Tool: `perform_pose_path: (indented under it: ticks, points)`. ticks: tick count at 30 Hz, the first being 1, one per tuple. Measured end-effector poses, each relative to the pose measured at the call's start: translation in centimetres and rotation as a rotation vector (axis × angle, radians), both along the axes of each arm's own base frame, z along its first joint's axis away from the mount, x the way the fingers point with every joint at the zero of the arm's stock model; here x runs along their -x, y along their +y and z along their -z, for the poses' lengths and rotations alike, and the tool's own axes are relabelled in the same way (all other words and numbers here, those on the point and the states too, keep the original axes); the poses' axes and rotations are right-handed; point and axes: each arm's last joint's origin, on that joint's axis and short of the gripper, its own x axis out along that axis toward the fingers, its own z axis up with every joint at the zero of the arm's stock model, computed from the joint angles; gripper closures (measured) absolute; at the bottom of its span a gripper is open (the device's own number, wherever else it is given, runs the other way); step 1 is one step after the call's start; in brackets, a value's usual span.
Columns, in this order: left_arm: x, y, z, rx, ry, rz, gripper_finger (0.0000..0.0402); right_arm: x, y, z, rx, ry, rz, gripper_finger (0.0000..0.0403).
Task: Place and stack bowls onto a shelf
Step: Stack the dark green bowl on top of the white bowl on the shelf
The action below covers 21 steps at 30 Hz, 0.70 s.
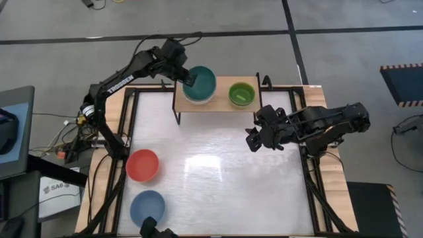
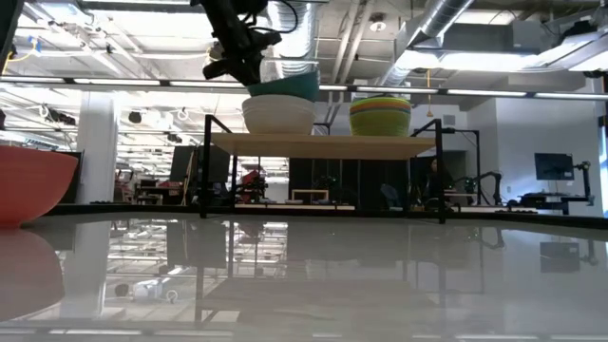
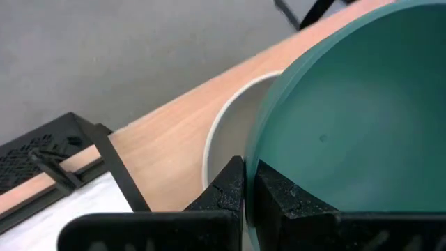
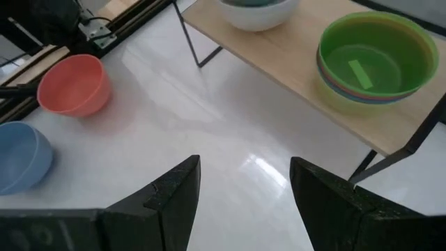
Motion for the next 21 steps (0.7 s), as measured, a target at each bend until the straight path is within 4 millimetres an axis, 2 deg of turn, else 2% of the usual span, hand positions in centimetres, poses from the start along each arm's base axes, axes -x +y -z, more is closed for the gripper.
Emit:
perform_pose_path:
  ticks: [4, 7, 16, 18, 21]
  points:
    - [-0.2, -0.2, 0.0, -0.021, 0.018, 0.037, 0.0400, 0.3, 0.7, 0.1, -0.012, 0.000, 0.006, 0.0155]
    - [-0.1, -0.3, -0.1, -0.031, 0.031, 0.056, 0.0385, 0.6, 1.1, 0.2, -0.014, -0.002, 0.011, 0.0155]
    - [0.4, -0.7, -0.5, -0.019, 0.077, 0.093, 0.0286, 0.7, 1.6, 0.1, -0.036, -0.021, 0.012, 0.0155]
    - [0.7, -1.2, -1.0, -0.025, 0.057, 0.109, 0.0267, 0.7, 1.6, 0.1, -0.037, -0.022, 0.013, 0.0155]
    - [1.7, -2.7, -3.1, -0.094, 0.005, 0.140, 0.0248, 0.7, 1.6, 0.1, -0.035, -0.023, 0.014, 0.0155]
